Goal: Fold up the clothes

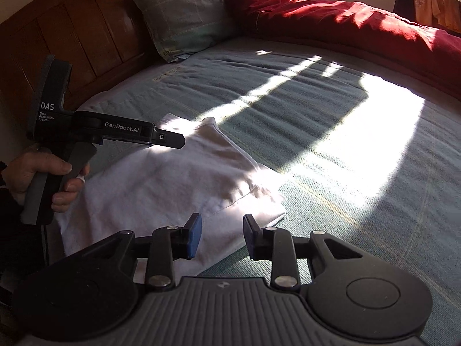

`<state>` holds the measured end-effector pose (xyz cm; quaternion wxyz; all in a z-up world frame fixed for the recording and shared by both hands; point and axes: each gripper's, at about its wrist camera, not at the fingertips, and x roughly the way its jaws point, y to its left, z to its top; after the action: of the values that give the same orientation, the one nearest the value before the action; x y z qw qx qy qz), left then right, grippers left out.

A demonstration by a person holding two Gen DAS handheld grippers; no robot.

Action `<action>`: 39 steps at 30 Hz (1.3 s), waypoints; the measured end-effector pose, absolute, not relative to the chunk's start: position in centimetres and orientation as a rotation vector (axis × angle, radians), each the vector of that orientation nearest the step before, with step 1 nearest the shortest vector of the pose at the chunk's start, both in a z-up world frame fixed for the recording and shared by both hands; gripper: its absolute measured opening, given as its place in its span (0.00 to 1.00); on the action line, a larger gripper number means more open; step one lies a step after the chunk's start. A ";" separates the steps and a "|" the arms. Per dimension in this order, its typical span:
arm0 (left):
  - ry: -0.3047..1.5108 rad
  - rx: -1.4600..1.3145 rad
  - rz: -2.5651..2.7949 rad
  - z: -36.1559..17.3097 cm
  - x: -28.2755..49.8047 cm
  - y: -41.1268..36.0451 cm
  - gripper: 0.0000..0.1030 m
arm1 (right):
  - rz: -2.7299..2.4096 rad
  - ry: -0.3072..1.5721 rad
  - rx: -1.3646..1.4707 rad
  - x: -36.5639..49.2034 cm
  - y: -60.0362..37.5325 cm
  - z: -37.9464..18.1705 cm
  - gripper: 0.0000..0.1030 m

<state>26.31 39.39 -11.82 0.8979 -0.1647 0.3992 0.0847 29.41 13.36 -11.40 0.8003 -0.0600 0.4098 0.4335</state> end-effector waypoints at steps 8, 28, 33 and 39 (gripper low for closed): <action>0.810 -0.242 0.171 -9.6 19.2 35.7 0.83 | 1.063 0.883 -0.135 25.0 14.0 -10.1 0.36; 0.653 0.008 0.347 -2.9 8.6 27.9 0.94 | 0.964 0.913 -0.291 16.7 13.0 -6.2 0.79; 0.549 -0.015 0.375 -0.7 4.0 25.6 0.99 | 0.906 0.918 -0.292 14.1 10.5 -5.4 0.84; 0.598 -0.104 0.400 -0.6 1.0 23.7 0.99 | 0.873 0.893 -0.300 10.8 8.3 -4.3 0.89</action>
<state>1.01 23.73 -0.57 0.9347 -0.0509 0.2924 0.1956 10.76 8.34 -4.29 0.8008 -0.1397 0.4164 0.4071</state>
